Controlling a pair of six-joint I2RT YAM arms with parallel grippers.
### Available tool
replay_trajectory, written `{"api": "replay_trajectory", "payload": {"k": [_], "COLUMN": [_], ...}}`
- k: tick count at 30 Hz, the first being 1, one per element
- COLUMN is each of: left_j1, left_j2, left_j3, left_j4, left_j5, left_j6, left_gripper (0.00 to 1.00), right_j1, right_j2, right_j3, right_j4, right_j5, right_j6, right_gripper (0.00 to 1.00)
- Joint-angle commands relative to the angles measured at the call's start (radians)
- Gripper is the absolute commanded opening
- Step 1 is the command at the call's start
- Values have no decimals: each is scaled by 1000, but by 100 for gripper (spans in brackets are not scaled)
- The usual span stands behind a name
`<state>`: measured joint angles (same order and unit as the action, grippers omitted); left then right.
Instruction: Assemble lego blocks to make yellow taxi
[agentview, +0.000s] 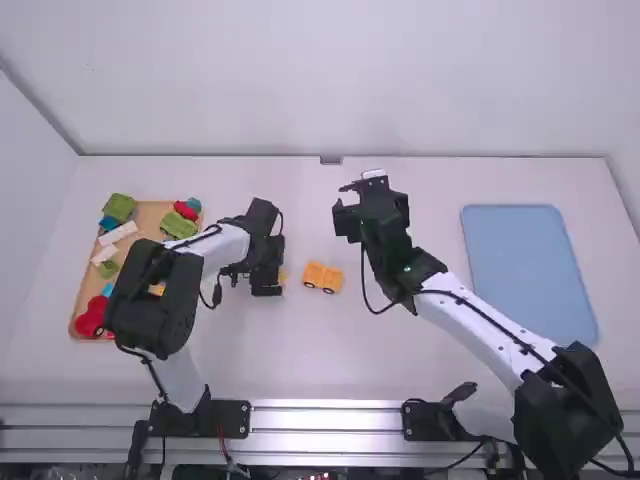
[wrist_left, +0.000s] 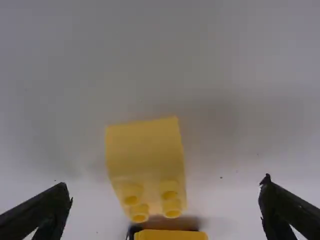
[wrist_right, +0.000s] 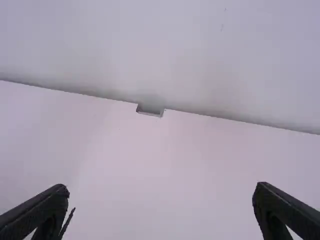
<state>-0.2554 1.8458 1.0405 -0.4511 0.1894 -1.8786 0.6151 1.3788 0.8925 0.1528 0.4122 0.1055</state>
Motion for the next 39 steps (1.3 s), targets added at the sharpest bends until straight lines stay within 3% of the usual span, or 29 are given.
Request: {"api": "replay_trajectory", "payload": {"k": [1, 4, 12, 16, 18, 19, 22, 29, 31, 33, 34, 35, 36, 37, 39], "left_j1": [1, 5, 63, 87, 82, 82, 79, 85, 82, 92, 107, 113, 145, 165, 204], "left_j2": [11, 2, -89, -100, -100, -100, -100, -98, -97, -97, -98, -98, -98, -98, -98], "left_j3": [-4, 22, 290, 477, 558, 562, 592, 587, 578, 540, 515, 509, 478, 459, 421], "left_j4": [-3, -24, -349, -468, -482, -482, -448, -408, -386, -333, -317, -317, -346, -368, -402], "left_j5": [12, 39, -61, -168, -237, -242, -341, -505, -484, -321, -166, -121, 128, 250, 397], "left_j6": [3, 73, 384, 796, 1075, 1092, 1340, 1774, 1886, 2191, 2367, 2420, 2683, 2808, 3004], "left_gripper": [99, 99, 99, 99, 99, 99, 99, 99, 99, 99, 99, 99, 99, 99, 99], "right_j1": [1, 1, 1, 0, -16, -17, -55, -204, -234, -268, -280, -283, -295, -300, -308], "right_j2": [-20, -20, -20, -20, -21, -21, -36, -154, -169, -169, -159, -156, -134, -121, -97], "right_j3": [-2, -2, -2, -2, -2, -2, -2, -2, -2, -6, -10, -11, -20, -24, -26], "right_j4": [-3, 1, 33, 41, 16, 14, -27, -218, -280, -347, -357, -357, -334, -315, -280], "right_j5": [3, 3, -89, -316, -514, -529, -798, -1286, -1347, -1406, -1432, -1440, -1476, -1496, -1524], "right_j6": [3, 3, -16, -177, -315, -323, -440, -686, -742, -792, -794, -792, -781, -776, -752], "right_gripper": [98, 98, 98, 98, 98, 98, 98, 98, 98, 98, 98, 98, 98, 98, 98]}}
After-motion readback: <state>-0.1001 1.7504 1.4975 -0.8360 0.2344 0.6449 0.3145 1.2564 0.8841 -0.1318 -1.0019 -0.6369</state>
